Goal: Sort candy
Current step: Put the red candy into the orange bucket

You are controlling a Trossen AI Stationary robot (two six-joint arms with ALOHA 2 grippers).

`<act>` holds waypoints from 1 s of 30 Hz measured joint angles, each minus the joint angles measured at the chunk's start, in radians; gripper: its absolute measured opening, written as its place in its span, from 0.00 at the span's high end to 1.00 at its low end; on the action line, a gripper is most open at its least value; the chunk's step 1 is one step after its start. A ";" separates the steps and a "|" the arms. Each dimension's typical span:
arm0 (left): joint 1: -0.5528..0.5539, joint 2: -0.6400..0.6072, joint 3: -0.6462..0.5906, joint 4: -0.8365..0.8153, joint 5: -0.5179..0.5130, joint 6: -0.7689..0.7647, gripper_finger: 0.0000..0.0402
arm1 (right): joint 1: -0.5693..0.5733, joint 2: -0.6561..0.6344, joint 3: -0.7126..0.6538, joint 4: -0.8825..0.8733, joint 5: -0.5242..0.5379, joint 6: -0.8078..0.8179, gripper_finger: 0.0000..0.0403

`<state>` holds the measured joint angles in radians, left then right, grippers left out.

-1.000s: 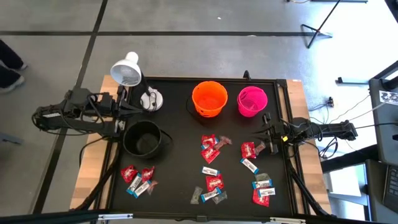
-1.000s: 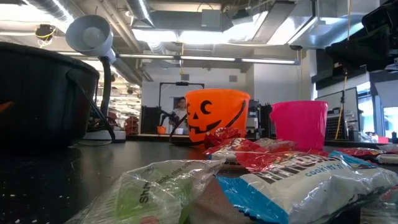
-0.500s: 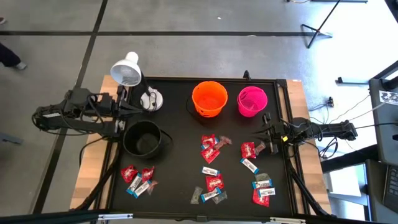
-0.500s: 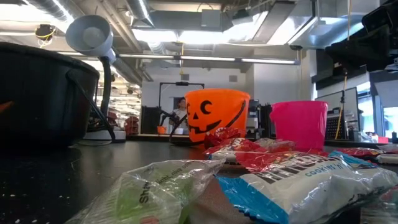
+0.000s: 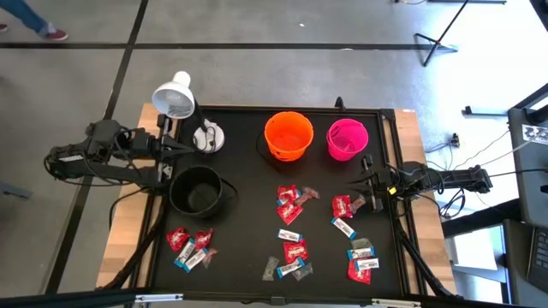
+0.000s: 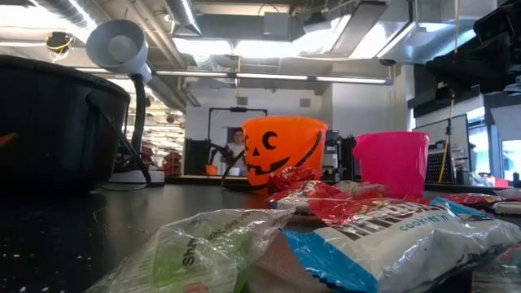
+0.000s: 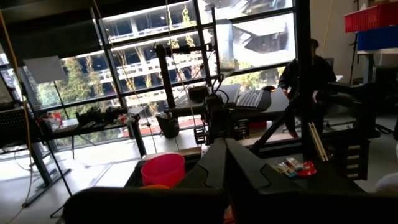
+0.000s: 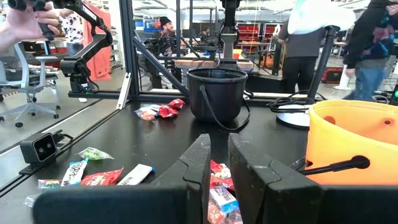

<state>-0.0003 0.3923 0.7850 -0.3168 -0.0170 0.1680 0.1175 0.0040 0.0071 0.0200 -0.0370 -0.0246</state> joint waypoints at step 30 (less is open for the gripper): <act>0.000 0.316 0.001 0.233 -0.019 -0.127 1.00 | 0.000 0.000 0.000 0.000 0.000 0.000 0.86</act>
<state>-0.0006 0.7086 0.7856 -0.0842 -0.0357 0.0406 0.1175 0.0040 0.0071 0.0200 -0.0370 -0.0246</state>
